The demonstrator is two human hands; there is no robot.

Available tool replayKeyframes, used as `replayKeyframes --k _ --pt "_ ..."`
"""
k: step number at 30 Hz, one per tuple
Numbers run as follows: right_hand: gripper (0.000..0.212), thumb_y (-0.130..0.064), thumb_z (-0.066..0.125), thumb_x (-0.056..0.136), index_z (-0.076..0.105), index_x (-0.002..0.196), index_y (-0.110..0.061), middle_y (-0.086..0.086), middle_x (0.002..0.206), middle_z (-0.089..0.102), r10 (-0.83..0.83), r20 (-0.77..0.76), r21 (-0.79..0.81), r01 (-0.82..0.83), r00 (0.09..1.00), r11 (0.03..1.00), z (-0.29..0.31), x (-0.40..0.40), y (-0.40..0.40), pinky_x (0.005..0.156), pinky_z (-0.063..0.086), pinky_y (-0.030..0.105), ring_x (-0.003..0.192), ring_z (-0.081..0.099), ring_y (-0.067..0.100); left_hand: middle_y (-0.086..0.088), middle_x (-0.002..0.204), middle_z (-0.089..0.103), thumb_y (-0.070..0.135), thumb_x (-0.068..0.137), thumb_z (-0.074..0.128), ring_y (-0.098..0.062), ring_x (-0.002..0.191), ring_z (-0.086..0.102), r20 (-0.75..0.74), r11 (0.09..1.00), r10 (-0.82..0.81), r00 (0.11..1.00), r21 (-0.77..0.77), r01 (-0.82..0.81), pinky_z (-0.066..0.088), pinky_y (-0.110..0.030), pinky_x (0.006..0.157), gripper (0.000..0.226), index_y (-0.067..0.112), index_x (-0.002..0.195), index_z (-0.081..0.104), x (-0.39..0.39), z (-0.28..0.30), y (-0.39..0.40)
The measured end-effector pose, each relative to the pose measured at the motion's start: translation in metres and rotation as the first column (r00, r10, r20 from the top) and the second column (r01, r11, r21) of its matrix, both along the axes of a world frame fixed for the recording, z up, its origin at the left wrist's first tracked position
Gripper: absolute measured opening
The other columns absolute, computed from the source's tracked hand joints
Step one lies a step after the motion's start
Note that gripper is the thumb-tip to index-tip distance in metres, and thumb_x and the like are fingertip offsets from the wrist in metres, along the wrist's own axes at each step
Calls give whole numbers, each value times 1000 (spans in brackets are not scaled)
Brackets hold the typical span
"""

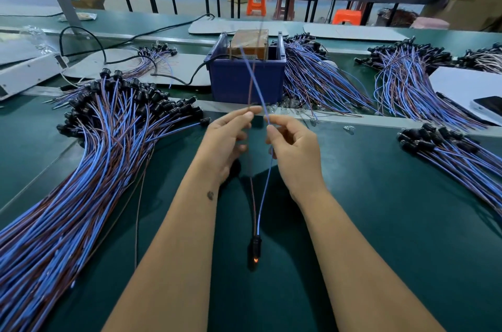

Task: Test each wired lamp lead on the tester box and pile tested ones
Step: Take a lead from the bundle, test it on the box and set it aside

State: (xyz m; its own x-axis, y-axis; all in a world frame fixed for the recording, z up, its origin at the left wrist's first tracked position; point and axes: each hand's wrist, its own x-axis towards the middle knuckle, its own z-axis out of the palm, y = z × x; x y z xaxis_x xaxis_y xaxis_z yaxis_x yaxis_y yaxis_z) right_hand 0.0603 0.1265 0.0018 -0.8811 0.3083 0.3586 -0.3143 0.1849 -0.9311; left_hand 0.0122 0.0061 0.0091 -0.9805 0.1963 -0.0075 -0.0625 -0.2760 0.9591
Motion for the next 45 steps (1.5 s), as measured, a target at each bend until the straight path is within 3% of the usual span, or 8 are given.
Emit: replayKeyframes --k 6,10,13,18,24,31,37,45 --pt "15 2 63 90 60 88 -13 0 72 64 92 11 -18 -92 996 996 0 1 -3 62 48 18 63 58 5 3 69 65 18 99 55 -5 54 56 -14 992 -123 992 33 123 48 -16 52 22 16 92 76 7 0 12" --pt "31 1 57 90 62 105 -24 9 78 66 108 90 171 -122 990 978 -3 2 0 71 54 43 66 58 20 4 59 56 10 99 54 -3 44 47 74 979 24 997 200 -39 41 -13 42 21 8 86 69 -1 4 5" --pt "65 -5 75 78 55 122 -48 -7 77 63 220 137 289 -252 966 924 -5 4 -7 71 53 26 66 57 10 3 56 58 9 97 58 -3 44 51 127 953 112 986 267 -143 45 -12 43 19 7 79 65 -5 2 -2" --pt "16 -5 63 92 69 104 -14 2 78 70 286 -61 -239 -293 956 926 1 3 -3 76 55 24 75 67 15 2 56 56 11 97 59 -3 44 52 208 935 237 949 218 -281 45 -13 45 20 7 79 66 -11 -4 -6" --pt "26 -21 45 103 67 92 -14 -1 73 68 96 -17 -602 -87 995 793 3 -5 20 66 53 22 67 67 11 6 63 61 23 95 64 -5 54 57 60 996 70 996 47 -73 47 -17 52 18 18 81 76 -4 -4 0" --pt "35 -21 32 108 47 78 -13 -10 46 42 -150 79 -503 169 986 848 3 -9 53 44 39 19 42 41 8 1 71 73 14 88 72 -10 66 63 -316 801 -301 900 -595 59 51 -23 70 11 23 85 77 21 -9 30" --pt "26 -25 44 99 53 76 -20 -6 63 48 -396 292 102 384 871 918 -2 -11 82 58 33 31 63 45 16 -6 79 70 8 79 61 -29 78 63 -572 611 -574 586 -776 -159 50 -40 65 16 14 86 73 54 -14 78" --pt "24 -34 43 98 51 76 -31 -8 70 50 -355 374 435 176 857 883 10 24 152 72 38 38 73 48 20 3 100 71 14 92 62 -25 94 60 -611 630 -683 400 -770 -101 50 -40 72 15 19 99 74 96 -7 126"
